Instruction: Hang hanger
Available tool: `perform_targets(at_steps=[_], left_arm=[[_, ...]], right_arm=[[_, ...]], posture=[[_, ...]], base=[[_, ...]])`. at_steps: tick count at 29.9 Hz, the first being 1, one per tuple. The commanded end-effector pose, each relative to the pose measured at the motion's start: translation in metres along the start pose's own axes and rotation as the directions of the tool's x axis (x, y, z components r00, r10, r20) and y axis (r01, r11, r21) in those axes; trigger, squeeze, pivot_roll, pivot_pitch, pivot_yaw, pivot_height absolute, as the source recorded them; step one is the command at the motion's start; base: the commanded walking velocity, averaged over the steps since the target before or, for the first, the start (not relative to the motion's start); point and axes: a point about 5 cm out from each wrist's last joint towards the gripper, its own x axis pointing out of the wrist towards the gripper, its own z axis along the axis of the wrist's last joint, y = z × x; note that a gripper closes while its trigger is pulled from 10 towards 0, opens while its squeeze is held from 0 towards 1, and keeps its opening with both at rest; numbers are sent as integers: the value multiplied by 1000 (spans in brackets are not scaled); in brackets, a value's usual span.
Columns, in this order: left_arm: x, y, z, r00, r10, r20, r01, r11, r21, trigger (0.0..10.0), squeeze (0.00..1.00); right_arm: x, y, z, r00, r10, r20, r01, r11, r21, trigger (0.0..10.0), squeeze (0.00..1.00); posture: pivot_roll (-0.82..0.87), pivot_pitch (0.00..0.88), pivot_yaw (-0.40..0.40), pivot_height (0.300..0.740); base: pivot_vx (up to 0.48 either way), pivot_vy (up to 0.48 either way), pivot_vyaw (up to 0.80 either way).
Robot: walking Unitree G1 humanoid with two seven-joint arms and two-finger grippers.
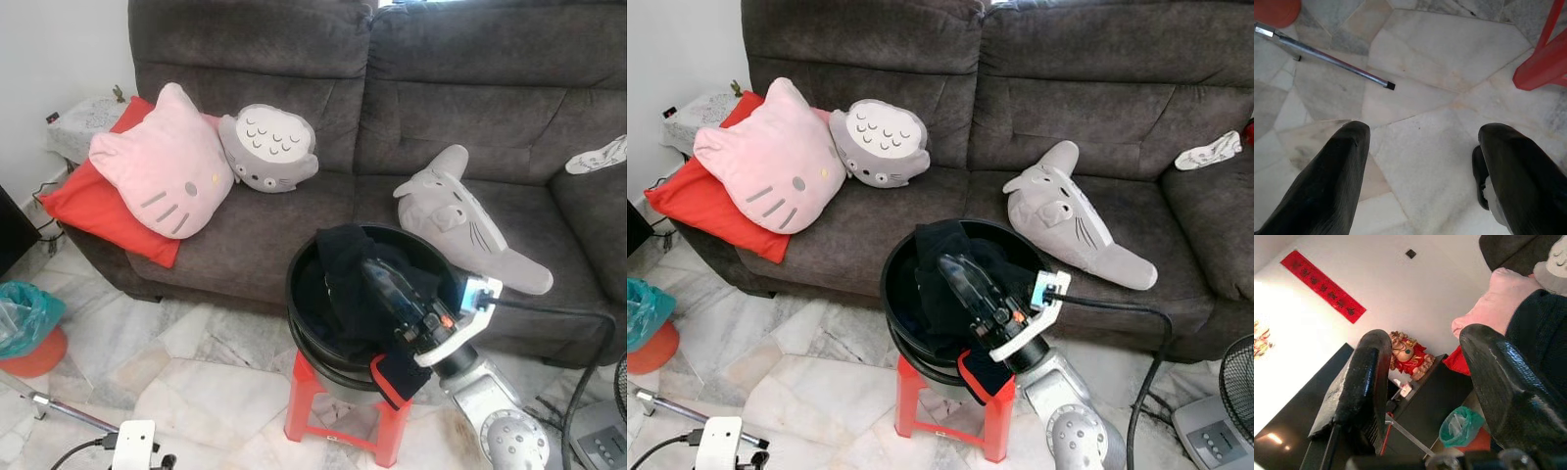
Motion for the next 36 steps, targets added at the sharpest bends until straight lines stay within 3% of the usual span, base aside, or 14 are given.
perform_targets(at_steps=[1, 5, 13, 21, 25, 28, 32, 36], left_arm=[[-1, 1, -3, 1000, 12, -12, -12, 1000, -3, 10000, 0], [-2, 4, -5, 1000, 15, -14, -15, 1000, 0, 10000, 0], [-1, 4, -2, 1000, 12, -8, -12, 1000, 4, 10000, 0], [1, 2, 3, 1000, 11, -6, -11, 1000, 5, 10000, 0], [1, 4, 1, 1000, 18, -8, -18, 1000, 2, 10000, 0], [0, 7, -2, 1000, 22, -15, -22, 1000, 1, 10000, 0], [-1, 7, -4, 1000, 20, -20, -20, 1000, 3, 10000, 0], [-1, 5, -5, 1000, 17, -20, -17, 1000, 4, 10000, 0]], right_arm=[[-4, -1, 4, 998, -48, 33, 49, 998, -32, 10000, 0], [-33, -9, 7, 979, -183, 91, 184, 983, -11, 10000, 0], [-55, -16, 2, 947, -304, 101, 301, 953, 41, 10000, 0], [-44, -20, -1, 950, -289, 115, 266, 946, 183, 10000, 0], [-40, -18, -3, 956, -280, 91, 262, 950, 172, 10000, 0], [-46, -22, -5, 942, -324, 86, 308, 938, 158, 10000, 0], [-59, -28, -7, 914, -400, 67, 378, 900, 217, 10000, 0], [-67, -31, -10, 906, -423, 33, 409, 891, 199, 10000, 0]], posture=[[-127, 0, 39, 740], [-133, 0, 43, 740], [-141, 0, 45, 740], [-129, 0, 44, 740], [-128, 0, 44, 740], [-129, 0, 44, 740], [-135, 0, 45, 740], [-138, 0, 44, 740]], base=[[0, 0, 0], [0, 0, 0], [0, 0, 0], [0, 0, 0], [0, 0, 0], [0, 0, 0], [0, 0, 0], [0, 0, 0]])
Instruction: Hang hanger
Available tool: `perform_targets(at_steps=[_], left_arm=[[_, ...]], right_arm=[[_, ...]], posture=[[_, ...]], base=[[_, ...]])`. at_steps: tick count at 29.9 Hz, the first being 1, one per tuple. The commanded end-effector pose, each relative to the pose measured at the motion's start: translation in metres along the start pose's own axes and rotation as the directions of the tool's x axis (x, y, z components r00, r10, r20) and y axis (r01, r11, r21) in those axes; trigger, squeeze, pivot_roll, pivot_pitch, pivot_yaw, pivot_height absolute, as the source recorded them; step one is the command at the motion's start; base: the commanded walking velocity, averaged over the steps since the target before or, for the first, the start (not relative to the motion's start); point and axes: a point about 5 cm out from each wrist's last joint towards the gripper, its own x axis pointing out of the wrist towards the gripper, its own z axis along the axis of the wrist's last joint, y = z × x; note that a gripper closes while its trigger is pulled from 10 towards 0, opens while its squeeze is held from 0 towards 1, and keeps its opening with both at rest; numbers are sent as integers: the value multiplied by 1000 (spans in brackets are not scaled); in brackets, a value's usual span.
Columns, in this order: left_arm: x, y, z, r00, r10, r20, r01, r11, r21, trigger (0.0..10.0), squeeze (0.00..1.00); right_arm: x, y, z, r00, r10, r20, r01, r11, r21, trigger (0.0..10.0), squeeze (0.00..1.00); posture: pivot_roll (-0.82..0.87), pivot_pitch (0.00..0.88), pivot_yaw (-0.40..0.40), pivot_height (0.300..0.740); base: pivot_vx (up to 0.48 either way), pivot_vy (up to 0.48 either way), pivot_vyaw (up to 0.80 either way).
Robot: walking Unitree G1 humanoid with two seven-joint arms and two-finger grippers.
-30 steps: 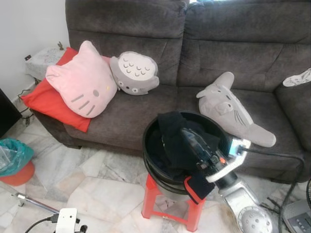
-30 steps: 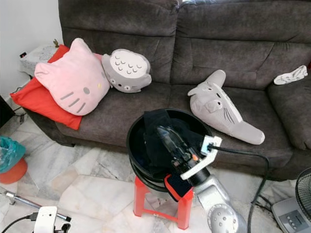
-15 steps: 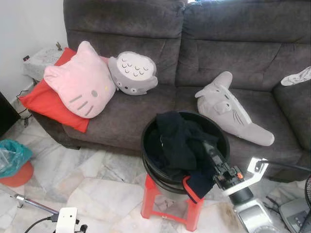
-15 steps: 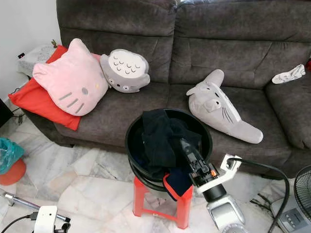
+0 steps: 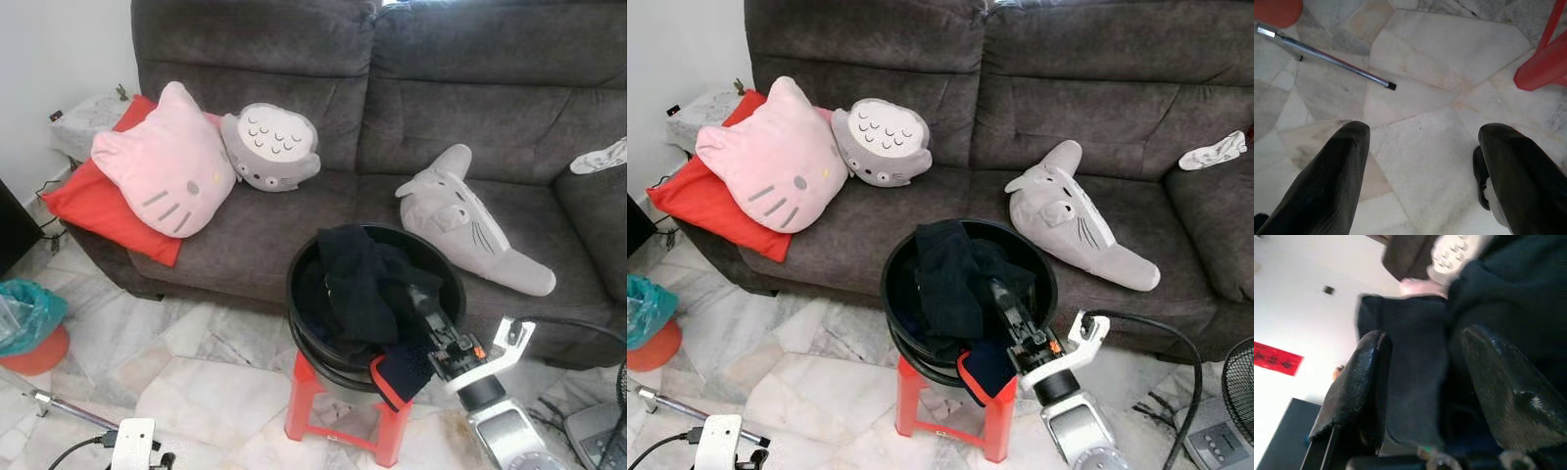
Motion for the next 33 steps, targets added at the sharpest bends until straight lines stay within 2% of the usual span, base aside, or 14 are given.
perform_targets(at_steps=[1, 6, 7, 12, 20, 30, 33], left_arm=[[-1, 3, -4, 1000, 14, -21, -14, 1000, 0, 10000, 0], [0, 3, -3, 1000, 14, -19, -14, 1000, 0, 10000, 0], [0, 4, -2, 1000, 15, -17, -15, 1000, 0, 10000, 0], [0, 5, -1, 1000, 19, -13, -19, 1000, -1, 10000, 0], [0, 4, 0, 1000, 20, -4, -20, 1000, -2, 10000, 0], [1, 2, 1, 1000, 17, -3, -17, 1000, -3, 10000, 0], [0, 3, 1, 1000, 18, -6, -18, 1000, -2, 10000, 0]], right_arm=[[-3, -6, -3, 999, -35, -26, 35, 999, -14, 10000, 0], [-2, -9, -3, 999, -29, -41, 29, 1000, 5, 10000, 0], [0, -9, -4, 998, -19, -54, 20, 999, 30, 10000, 0], [6, -13, -8, 996, 3, -92, -1, 1000, 27, 10000, 0], [22, -7, -14, 984, 85, -155, -78, 995, 55, 10000, 0], [30, -5, -19, 972, 117, -203, -110, 993, 47, 10000, 0], [36, 1, -19, 967, 147, -209, -142, 989, 41, 10000, 0]], posture=[[-138, 0, 45, 740], [-137, 0, 45, 740], [-135, 0, 45, 740], [-133, 0, 45, 740], [-121, 0, 42, 740], [-118, 0, 39, 740], [-116, 0, 39, 740]], base=[[0, 0, 0], [0, 0, 0], [0, 0, 0], [0, 0, 0], [0, 0, 0], [0, 0, 0], [0, 0, 0]])
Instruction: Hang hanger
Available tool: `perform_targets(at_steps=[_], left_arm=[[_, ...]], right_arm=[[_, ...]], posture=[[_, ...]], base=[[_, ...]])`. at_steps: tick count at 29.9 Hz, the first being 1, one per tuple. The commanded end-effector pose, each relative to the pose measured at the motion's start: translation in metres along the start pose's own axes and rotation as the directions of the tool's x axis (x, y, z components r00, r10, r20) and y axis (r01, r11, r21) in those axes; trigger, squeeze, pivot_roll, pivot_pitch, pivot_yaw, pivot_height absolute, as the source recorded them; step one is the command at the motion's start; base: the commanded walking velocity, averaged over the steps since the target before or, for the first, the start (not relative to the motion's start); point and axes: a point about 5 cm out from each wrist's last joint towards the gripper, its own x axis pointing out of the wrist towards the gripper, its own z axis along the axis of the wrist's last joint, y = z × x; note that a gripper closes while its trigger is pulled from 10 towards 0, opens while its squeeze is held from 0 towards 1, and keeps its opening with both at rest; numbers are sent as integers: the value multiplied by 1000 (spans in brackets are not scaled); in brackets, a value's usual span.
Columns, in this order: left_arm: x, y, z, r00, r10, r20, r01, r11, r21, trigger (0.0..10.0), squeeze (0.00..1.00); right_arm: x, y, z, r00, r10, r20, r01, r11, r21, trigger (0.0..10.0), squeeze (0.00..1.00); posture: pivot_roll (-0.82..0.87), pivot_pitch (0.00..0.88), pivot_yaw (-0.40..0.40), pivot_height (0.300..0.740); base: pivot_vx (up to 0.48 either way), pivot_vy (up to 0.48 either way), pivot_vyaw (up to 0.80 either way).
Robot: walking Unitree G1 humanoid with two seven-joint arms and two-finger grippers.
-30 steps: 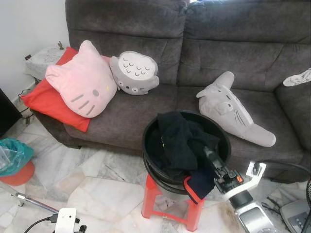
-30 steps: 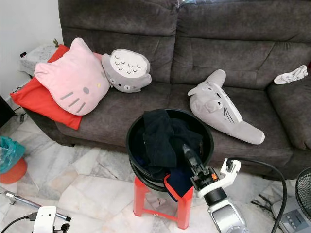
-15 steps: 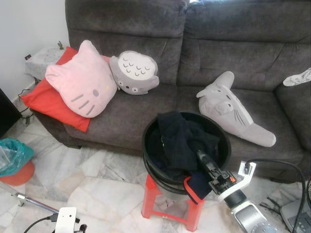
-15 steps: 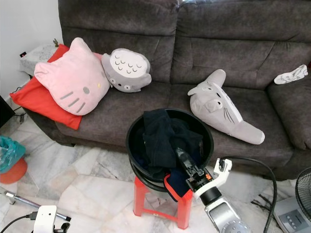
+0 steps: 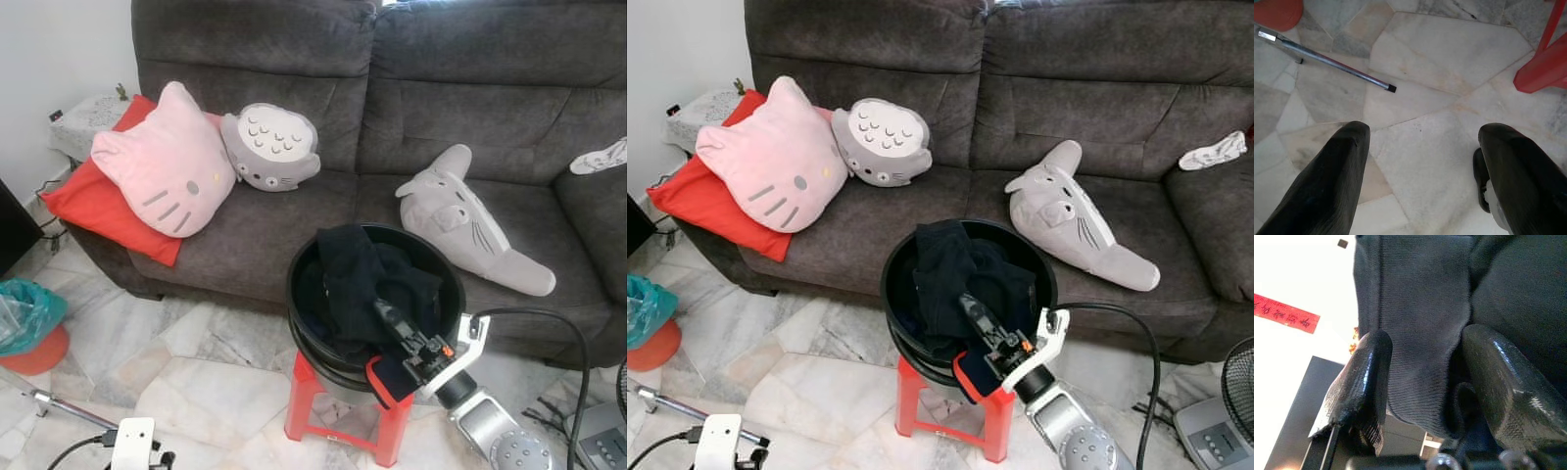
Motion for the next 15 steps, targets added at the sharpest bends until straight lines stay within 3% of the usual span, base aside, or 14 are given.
perform_targets(at_steps=[1, 5, 15], left_arm=[[0, 3, -2, 1000, 15, -14, -15, 1000, -2, 10000, 0], [-1, 3, -3, 1000, 16, -16, -16, 1000, -2, 10000, 0], [-1, 5, -3, 1000, 17, -22, -16, 1000, 2, 10000, 0]], right_arm=[[6, 4, 0, 1000, 23, -17, -23, 1000, -12, 10000, 0], [10, 9, 2, 999, 49, -17, -50, 999, -23, 10000, 0], [32, 46, 6, 972, 231, -45, -235, 968, -93, 10000, 0]], posture=[[-116, 0, 39, 740], [-116, 0, 40, 740], [-118, 0, 45, 740]], base=[[0, 0, 0], [0, 0, 0], [0, 0, 0]])
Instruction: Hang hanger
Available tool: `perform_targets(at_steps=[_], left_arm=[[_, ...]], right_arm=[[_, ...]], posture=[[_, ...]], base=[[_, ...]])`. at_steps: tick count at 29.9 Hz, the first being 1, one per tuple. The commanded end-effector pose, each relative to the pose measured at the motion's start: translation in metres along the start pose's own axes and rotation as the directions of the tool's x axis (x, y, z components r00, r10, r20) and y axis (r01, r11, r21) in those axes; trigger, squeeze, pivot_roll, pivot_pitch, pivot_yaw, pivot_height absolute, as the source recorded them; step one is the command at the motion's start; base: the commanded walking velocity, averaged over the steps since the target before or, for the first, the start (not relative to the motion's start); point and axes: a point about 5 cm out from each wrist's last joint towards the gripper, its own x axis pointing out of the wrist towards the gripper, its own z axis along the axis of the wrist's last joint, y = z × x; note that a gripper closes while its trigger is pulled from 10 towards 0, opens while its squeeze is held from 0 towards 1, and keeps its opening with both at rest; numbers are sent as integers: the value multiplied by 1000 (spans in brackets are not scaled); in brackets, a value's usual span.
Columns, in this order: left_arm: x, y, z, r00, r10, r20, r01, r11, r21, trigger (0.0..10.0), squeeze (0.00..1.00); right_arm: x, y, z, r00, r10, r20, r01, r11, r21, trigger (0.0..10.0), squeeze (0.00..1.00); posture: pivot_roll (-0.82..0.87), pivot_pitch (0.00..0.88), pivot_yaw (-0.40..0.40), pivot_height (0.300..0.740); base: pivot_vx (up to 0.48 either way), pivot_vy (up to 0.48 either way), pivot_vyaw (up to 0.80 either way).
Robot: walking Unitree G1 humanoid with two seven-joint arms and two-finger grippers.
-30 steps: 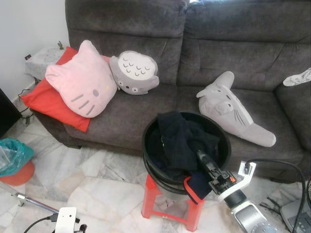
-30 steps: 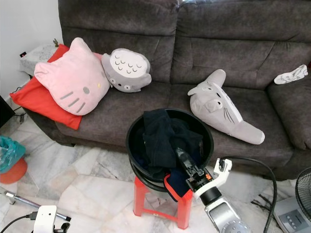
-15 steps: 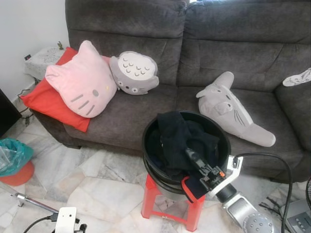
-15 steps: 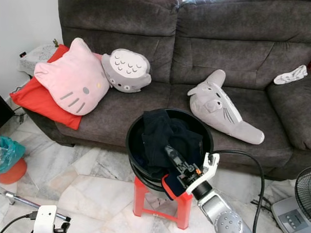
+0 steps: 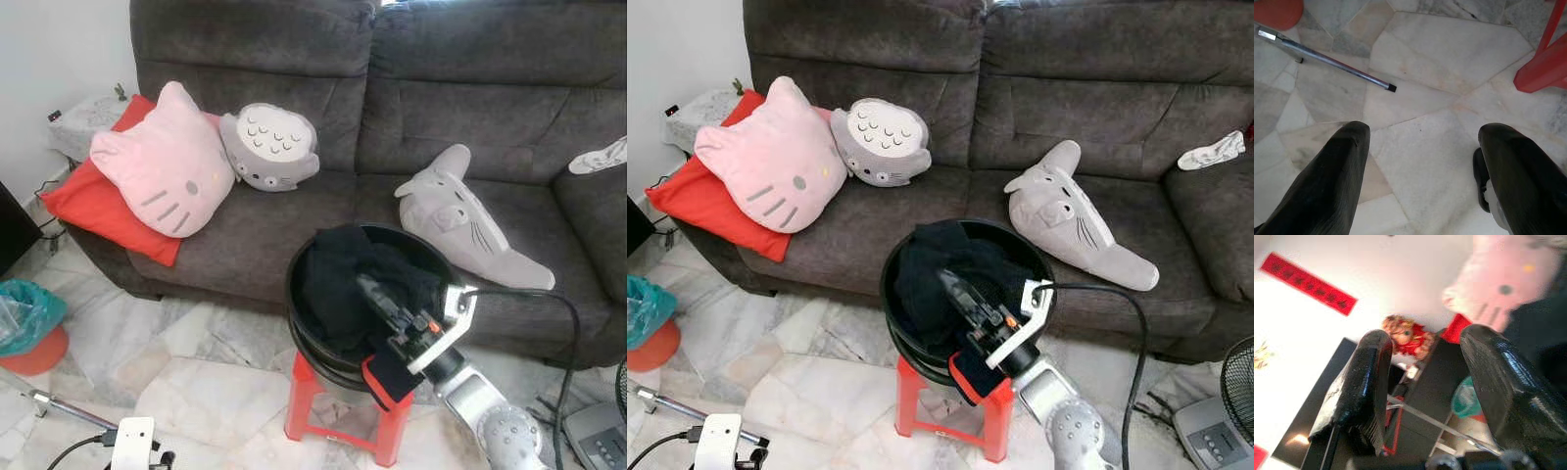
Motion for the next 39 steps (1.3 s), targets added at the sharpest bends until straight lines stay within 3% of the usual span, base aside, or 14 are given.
perform_targets(at_steps=[1, 10, 11, 13, 14, 15, 16, 19, 24, 28, 33, 34, 39], left_arm=[[0, 5, -3, 1000, 16, -22, -16, 1000, 3, 10000, 0], [0, 2, -1, 1000, 12, -22, -12, 1000, 4, 10000, 0], [0, 2, -1, 1000, 12, -22, -12, 1000, 4, 10000, 0], [0, 3, -1, 1000, 11, -22, -11, 1000, 4, 10000, 0], [0, 3, -1, 1000, 11, -22, -11, 1000, 4, 10000, 0], [0, 4, -1, 1000, 12, -22, -11, 1000, 5, 10000, 0], [0, 4, -1, 1000, 12, -22, -11, 1000, 5, 10000, 0], [0, 5, 0, 1000, 12, -20, -11, 1000, 6, 10000, 0], [1, 4, 2, 1000, 5, -15, -5, 1000, 8, 10000, 0], [2, 4, 6, 1000, 2, -4, -2, 1000, 9, 10000, 0], [2, 4, 5, 1000, 5, -5, -5, 1000, 7, 10000, 0], [1, 4, 3, 1000, 5, -8, -5, 1000, 6, 10000, 0], [1, 5, 2, 1000, 6, -14, -6, 1000, 3, 10000, 0]], right_arm=[[7, 9, 2, 999, 50, -6, -50, 999, -15, 10000, 0], [24, 25, -3, 988, 133, -72, -139, 987, -82, 10000, 0], [27, 27, -4, 987, 136, -85, -146, 982, -123, 10000, 0], [35, 25, 1, 994, 86, -74, -100, 971, -218, 10000, 0], [35, 25, 1, 994, 86, -74, -100, 971, -218, 10000, 0], [43, 15, 15, 999, -50, 11, 51, 965, -257, 10000, 0], [43, 15, 15, 999, -50, 11, 51, 965, -257, 10000, 0], [47, 4, 30, 976, -192, 100, 208, 961, -184, 10000, 0], [48, 7, 40, 970, -208, 126, 223, 968, -115, 10000, 0], [58, 5, 51, 938, -307, 162, 308, 951, 24, 10000, 0], [64, 9, 46, 932, -348, 104, 343, 937, 66, 10000, 0], [63, 11, 40, 925, -377, 51, 373, 925, 74, 10000, 0], [52, 14, 38, 907, -422, 7, 420, 905, 66, 10000, 0]], posture=[[-116, 0, 44, 740], [-117, 0, 48, 740], [-118, 0, 49, 740], [-117, 0, 53, 740], [-117, 0, 53, 740], [-119, 0, 54, 740], [-119, 0, 54, 740], [-118, 0, 55, 740], [-123, 0, 61, 740], [-119, 0, 61, 740], [-116, 0, 58, 740], [-118, 0, 58, 740], [-120, 0, 58, 740]], base=[[0, 0, 0], [0, 0, 0], [0, 0, 0], [0, 0, 0], [0, 0, 0], [0, 0, 0], [0, 0, 0], [0, 0, 0], [0, 0, 0], [0, 0, 0], [0, 0, 0], [0, 0, 0], [0, 0, 0]])
